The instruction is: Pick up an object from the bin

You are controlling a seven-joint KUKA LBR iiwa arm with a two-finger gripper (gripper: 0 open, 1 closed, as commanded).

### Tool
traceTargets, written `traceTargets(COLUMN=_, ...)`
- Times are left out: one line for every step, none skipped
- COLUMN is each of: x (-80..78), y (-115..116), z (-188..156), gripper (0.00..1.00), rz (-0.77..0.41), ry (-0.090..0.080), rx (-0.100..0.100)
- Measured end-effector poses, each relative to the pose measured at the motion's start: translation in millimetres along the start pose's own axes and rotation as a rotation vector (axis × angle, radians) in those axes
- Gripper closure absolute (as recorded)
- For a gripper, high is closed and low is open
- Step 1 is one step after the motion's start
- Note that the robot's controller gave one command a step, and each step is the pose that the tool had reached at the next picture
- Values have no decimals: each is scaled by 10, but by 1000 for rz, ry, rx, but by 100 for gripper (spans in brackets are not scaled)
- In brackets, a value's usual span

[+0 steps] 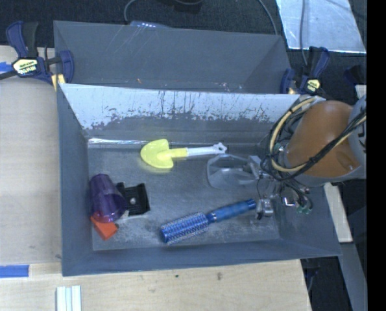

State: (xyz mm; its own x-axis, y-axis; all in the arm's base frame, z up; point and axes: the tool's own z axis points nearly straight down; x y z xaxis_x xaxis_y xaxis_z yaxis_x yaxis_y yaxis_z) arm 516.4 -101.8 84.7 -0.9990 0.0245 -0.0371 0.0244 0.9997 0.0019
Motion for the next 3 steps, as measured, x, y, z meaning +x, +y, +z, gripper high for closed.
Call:
traceTargets(x=-427, y=114, z=12, gripper=100, rz=-55, ry=-30, rx=13)
traceTargets(x=-427, y=114, z=12, gripper=100, rz=-56, ry=-30, rx=14)
traceTargets(x=-399, y=159, z=-315, gripper=100, rz=-50, ry=-13, rx=11)
